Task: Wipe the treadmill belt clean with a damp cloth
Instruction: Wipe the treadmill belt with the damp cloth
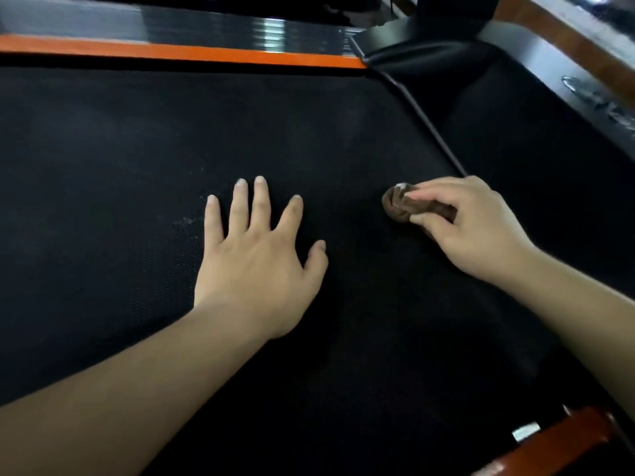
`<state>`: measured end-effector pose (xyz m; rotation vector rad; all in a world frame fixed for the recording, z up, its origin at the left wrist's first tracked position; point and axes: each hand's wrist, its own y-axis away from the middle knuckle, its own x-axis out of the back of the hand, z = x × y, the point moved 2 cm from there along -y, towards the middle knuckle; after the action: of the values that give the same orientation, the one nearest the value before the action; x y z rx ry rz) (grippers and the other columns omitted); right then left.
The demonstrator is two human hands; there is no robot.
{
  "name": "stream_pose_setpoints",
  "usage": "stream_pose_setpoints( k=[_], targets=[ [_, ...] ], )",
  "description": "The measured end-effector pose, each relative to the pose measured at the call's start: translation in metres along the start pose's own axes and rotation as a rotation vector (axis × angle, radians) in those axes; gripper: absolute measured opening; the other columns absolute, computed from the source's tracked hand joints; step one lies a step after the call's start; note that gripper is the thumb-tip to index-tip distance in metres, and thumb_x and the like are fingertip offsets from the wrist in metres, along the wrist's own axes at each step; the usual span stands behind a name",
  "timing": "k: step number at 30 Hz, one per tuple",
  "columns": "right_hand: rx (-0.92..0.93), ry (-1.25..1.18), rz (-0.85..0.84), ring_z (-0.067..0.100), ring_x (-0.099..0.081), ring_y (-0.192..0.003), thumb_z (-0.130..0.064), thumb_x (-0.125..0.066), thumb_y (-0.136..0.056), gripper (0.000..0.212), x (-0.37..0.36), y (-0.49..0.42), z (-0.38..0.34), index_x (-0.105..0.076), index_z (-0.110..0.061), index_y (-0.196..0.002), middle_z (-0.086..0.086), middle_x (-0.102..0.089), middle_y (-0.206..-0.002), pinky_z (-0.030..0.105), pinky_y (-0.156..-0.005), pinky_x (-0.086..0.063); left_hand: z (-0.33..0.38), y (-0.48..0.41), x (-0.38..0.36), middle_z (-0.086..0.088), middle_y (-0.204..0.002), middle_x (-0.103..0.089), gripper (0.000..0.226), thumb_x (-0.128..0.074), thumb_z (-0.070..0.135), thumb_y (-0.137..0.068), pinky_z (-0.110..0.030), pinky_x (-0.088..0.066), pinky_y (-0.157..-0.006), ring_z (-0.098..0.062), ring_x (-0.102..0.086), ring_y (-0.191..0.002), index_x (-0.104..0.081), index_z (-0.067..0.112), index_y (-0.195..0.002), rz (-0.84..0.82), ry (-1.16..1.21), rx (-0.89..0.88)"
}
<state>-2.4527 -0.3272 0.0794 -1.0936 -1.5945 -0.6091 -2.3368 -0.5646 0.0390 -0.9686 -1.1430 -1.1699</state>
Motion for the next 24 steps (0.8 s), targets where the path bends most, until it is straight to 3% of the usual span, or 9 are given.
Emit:
stream_pose_setpoints(
  k=[3, 5, 8, 13, 17, 22, 24],
  targets=[
    [0.046, 0.127, 0.059, 0.021, -0.051, -0.115, -0.024, -0.070, -0.091, 0.031, -0.003, -0.023, 0.008, -0.070, -0.021, -0.121, -0.006, -0.066, -0.119, 0.028, -0.101, -0.039, 0.000, 0.000, -0.002, -0.014, -0.169, 0.004, 0.078, -0.002, 0.067, -0.092, -0.056, 0.004, -0.124, -0.030, 0.013, -0.155, -0.006, 0.030, -0.160, 0.000, -0.007, -0.002],
    [-0.027, 0.169, 0.160, 0.029, -0.053, -0.114, -0.029, -0.068, -0.091, 0.030, -0.007, -0.057, 0.017, -0.071, -0.022, -0.121, 0.005, -0.067, -0.120, 0.036, -0.102, -0.042, 0.000, 0.000, -0.003, -0.014, -0.169, 0.003, 0.075, -0.005, 0.067, -0.095, -0.056, 0.004, -0.124, -0.030, 0.011, -0.155, -0.008, 0.030, -0.160, 0.000, -0.012, -0.005],
    [-0.220, 0.136, 0.233, 0.028, -0.052, -0.117, -0.036, -0.065, -0.093, 0.028, -0.009, -0.078, 0.025, -0.069, -0.031, -0.121, 0.009, -0.062, -0.121, 0.038, -0.104, -0.043, -0.001, -0.001, -0.002, -0.014, -0.169, 0.001, 0.074, -0.010, 0.067, -0.096, -0.055, 0.004, -0.124, -0.030, 0.010, -0.156, -0.009, 0.030, -0.161, 0.009, -0.010, -0.013],
    [-0.038, 0.189, 0.141, 0.027, -0.053, -0.096, -0.059, -0.060, -0.088, 0.045, -0.003, 0.023, -0.022, -0.069, -0.018, -0.102, 0.005, -0.058, -0.098, 0.039, -0.083, -0.047, -0.001, -0.001, -0.002, -0.014, -0.169, 0.001, 0.075, -0.013, 0.067, -0.096, -0.055, 0.004, -0.124, -0.030, 0.010, -0.156, -0.011, 0.030, -0.161, 0.010, -0.014, -0.006],
    [0.079, 0.274, 0.073, 0.027, -0.051, -0.098, -0.053, -0.060, -0.089, 0.039, 0.001, 0.048, -0.018, -0.062, -0.016, -0.098, 0.006, -0.051, -0.099, 0.035, -0.079, -0.041, 0.000, 0.000, -0.001, -0.014, -0.169, 0.001, 0.075, -0.014, 0.067, -0.096, -0.055, 0.005, -0.124, -0.029, 0.010, -0.156, -0.012, 0.030, -0.161, 0.012, -0.014, 0.002],
    [-0.230, 0.402, 0.156, 0.038, -0.053, -0.108, -0.049, -0.053, -0.097, 0.036, 0.013, 0.002, 0.008, -0.057, -0.016, -0.111, 0.014, -0.049, -0.114, 0.041, -0.080, -0.043, -0.001, -0.001, -0.002, -0.014, -0.169, -0.003, 0.074, -0.017, 0.068, -0.096, -0.054, 0.005, -0.124, -0.029, 0.007, -0.156, -0.017, 0.030, -0.160, 0.024, 0.000, 0.003],
    [-0.165, 0.427, 0.132, 0.039, -0.053, -0.102, -0.048, -0.051, -0.098, 0.035, 0.005, 0.030, -0.017, -0.057, -0.015, -0.111, 0.017, -0.049, -0.114, 0.042, -0.078, -0.044, -0.002, -0.001, -0.002, -0.014, -0.169, -0.003, 0.074, -0.017, 0.068, -0.096, -0.055, 0.005, -0.124, -0.030, 0.006, -0.156, -0.017, 0.030, -0.159, 0.023, -0.001, 0.001]
  ],
)
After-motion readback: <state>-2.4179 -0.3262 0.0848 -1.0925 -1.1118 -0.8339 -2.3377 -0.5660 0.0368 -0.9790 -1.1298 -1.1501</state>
